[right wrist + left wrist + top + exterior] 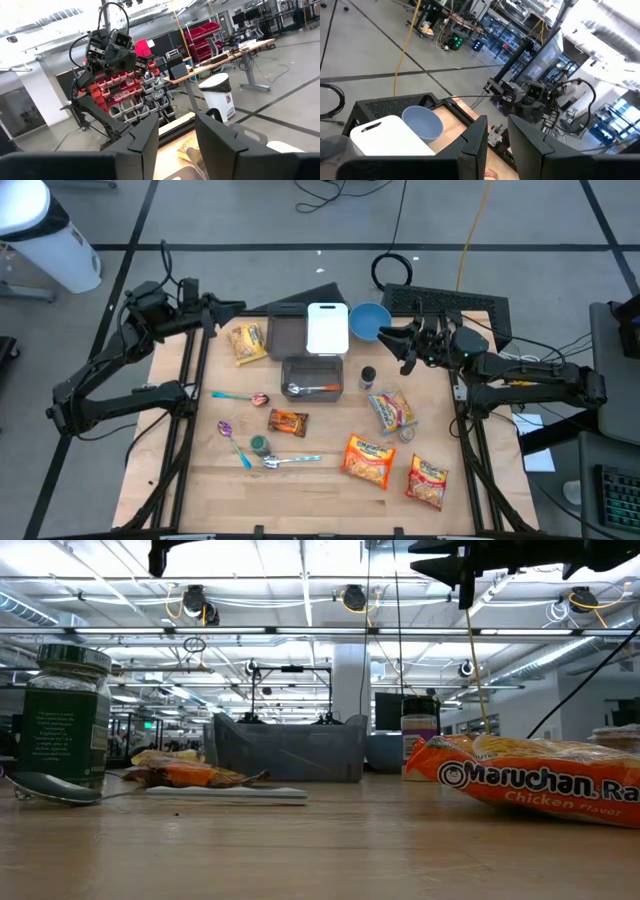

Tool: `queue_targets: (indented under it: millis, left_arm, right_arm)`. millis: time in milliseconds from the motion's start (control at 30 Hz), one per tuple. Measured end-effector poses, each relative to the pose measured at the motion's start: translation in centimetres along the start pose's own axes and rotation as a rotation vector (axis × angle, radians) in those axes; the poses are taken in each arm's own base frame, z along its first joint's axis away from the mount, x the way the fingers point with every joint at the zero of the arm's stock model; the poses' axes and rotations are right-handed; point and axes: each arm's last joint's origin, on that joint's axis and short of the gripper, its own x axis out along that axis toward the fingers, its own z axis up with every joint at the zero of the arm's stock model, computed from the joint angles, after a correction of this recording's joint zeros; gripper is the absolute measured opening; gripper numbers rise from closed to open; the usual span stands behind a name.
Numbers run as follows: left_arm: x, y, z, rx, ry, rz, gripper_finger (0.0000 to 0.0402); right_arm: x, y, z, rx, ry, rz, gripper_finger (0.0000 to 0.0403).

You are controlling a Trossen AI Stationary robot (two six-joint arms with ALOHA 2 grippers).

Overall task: Pick & Place Food Item
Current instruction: Put the violet seasoning bottle into the top black bin

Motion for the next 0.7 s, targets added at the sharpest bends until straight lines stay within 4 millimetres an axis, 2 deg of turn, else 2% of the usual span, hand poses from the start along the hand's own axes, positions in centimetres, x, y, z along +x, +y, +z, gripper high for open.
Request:
queue_targets:
  millis: [233, 700]
  left_arm:
    - [0.00, -0.10, -0.07, 0.094, 0.022, -0.036, 0.0081]
    - [-0.01, -0.17, -0.12, 0.162, 0.035, -0.062, 0.0081]
  right_arm:
    - [0.00, -0.04, -0.06, -0.005, 0.006, -0.005, 0.0116]
    - [0.00, -0.03, -0.04, 0.003, 0.005, -0.005, 0.0114]
